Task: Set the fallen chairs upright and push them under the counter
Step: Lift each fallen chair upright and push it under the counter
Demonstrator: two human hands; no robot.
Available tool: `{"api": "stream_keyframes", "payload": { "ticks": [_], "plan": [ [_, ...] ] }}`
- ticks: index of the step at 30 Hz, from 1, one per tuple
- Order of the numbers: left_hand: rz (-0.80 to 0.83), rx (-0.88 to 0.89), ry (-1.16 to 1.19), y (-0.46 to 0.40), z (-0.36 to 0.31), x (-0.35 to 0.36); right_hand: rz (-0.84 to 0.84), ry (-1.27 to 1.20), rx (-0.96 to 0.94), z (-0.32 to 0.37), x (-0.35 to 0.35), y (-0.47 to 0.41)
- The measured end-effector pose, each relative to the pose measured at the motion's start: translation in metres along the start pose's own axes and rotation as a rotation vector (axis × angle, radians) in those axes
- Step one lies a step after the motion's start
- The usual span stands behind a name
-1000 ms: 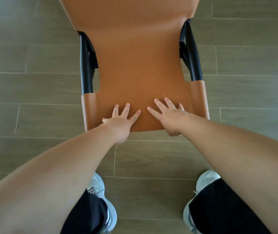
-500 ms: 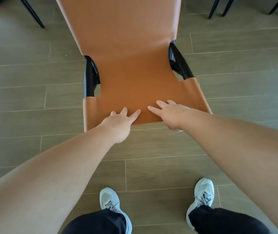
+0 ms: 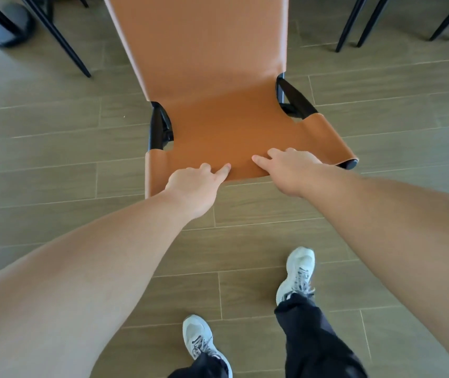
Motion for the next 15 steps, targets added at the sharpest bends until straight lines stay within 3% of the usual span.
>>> {"api": "stream_keyframes", "payload": {
  "ticks": [6,15],
  "plan": [
    [0.016,-0.129,0.011,-0.014,0.01,-0.034,-0.087,0.134,-0.147,-0.026,-0.046,0.008],
    [-0.123,-0.299,-0.049,-0.036,0.053,-0.095,-0.254,0.168,-0.247,-0.079,-0.109,-0.004]
  ]
}}
Point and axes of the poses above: each hand's wrist, its own y-axis away from the middle knuckle, its own x-axis out of the palm, z = x × y, the point moved 6 cm from there along -y, towards the middle knuckle, and after that the axes turned 6 degrees about -x, right-handed, at the moved point
